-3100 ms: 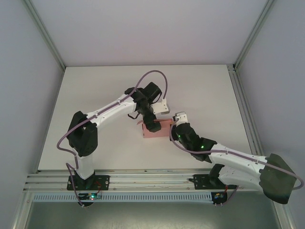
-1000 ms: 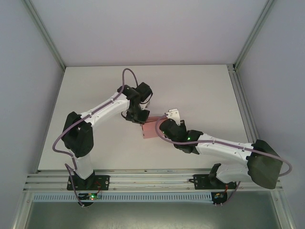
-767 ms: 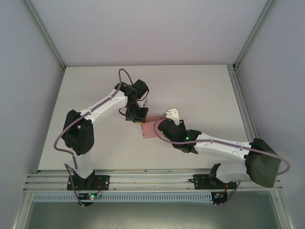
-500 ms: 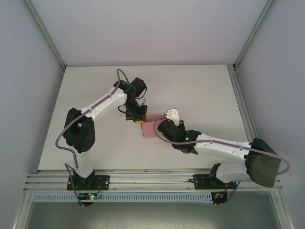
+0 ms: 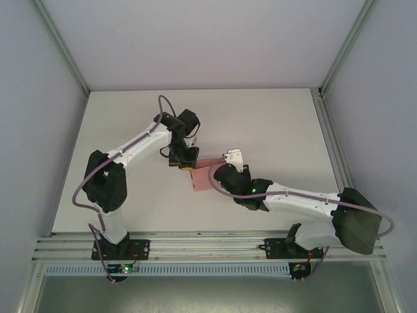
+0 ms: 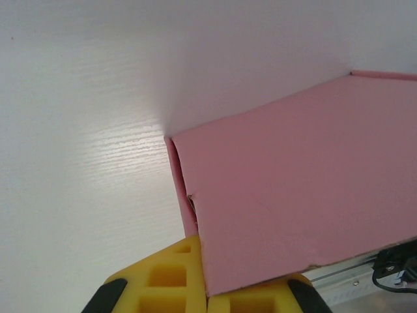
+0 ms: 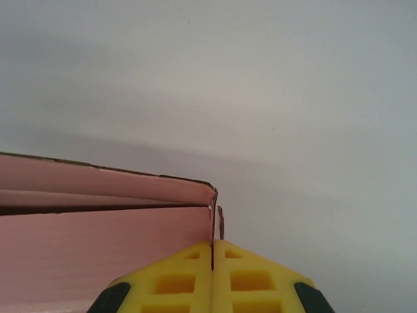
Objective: Assemble paper box
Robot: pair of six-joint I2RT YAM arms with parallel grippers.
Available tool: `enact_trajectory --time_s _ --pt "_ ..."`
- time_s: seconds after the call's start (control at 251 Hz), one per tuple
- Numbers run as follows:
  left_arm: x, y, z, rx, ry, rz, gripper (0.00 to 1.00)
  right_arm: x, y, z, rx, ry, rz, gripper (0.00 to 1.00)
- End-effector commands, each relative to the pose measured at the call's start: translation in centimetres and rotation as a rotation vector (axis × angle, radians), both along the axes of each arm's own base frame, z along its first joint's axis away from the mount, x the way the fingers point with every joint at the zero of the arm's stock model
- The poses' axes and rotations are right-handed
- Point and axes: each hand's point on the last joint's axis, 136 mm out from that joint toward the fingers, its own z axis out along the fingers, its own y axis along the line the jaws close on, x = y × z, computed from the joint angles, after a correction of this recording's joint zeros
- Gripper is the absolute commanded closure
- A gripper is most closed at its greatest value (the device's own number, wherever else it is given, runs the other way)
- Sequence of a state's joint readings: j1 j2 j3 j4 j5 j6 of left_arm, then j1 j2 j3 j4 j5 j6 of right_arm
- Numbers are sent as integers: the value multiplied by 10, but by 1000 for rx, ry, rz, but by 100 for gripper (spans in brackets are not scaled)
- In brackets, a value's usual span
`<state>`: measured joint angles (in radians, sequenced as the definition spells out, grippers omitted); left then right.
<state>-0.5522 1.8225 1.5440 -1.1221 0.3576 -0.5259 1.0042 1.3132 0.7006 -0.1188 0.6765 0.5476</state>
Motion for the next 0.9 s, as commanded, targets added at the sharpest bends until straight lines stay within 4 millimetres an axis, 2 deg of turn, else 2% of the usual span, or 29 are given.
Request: enact_trajectory --time_s 0.0,0.092,0.188,0.307,0.383,0.491,0.559,0.674,0.894 --pt "-26 15 -26 113 72 -38 100 -29 1 -49 -97 178 99 100" --pt "-29 20 -25 146 53 -36 100 -29 0 -49 -107 176 96 100" --pt "-32 21 -34 171 41 9 100 -28 0 -46 -99 158 85 100" --pt "-30 6 -44 119 12 96 100 -29 1 -44 -88 137 79 100" --pt "-26 -1 -42 79 -13 145 100 -30 4 -44 -99 129 81 100" --pt "-17 -9 -30 24 -43 220 99 -30 2 -42 -129 114 61 100" --pt "-19 -11 -27 13 -45 259 96 -32 1 -40 -144 104 49 100" --pt "-26 -15 -31 9 -22 297 97 -34 -2 -41 -130 95 24 100" --pt "-44 4 -61 243 -74 273 98 -39 0 -44 -87 89 28 100"
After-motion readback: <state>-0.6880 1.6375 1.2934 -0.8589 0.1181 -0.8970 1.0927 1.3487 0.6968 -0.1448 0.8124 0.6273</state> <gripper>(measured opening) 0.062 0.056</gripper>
